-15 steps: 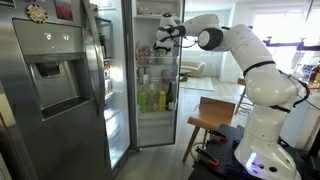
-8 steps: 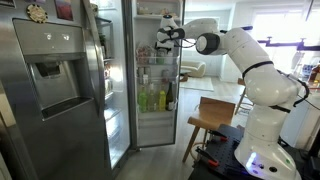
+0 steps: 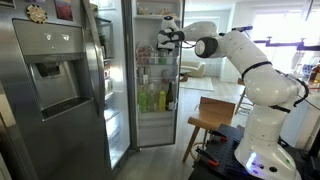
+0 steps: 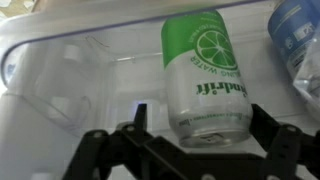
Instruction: Move the soda can from the second compartment on the refrigerator door to the one just below it
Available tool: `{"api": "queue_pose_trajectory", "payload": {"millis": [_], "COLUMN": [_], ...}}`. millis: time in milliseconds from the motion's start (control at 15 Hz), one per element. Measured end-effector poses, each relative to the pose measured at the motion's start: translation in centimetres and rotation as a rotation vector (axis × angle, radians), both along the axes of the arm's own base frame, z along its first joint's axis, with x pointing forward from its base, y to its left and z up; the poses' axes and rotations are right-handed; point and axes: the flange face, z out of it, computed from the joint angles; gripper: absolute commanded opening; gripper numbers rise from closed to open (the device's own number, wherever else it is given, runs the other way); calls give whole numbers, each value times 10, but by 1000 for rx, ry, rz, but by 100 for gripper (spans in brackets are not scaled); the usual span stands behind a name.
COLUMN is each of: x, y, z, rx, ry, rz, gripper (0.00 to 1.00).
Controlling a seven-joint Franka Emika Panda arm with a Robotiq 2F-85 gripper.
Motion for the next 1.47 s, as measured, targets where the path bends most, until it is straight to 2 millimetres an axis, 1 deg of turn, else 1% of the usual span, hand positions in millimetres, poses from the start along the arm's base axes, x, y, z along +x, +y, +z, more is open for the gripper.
{"api": "queue_pose_trajectory", "payload": {"millis": [467,1000,1467], "x": [3,-5,-13], "y": [-5,-18,-24], "z": [-12,1,1], "rx": [2,14,106], "ry": [3,-29,-14], "rz": [-3,-17,-19], "gripper": [100,100,100]}}
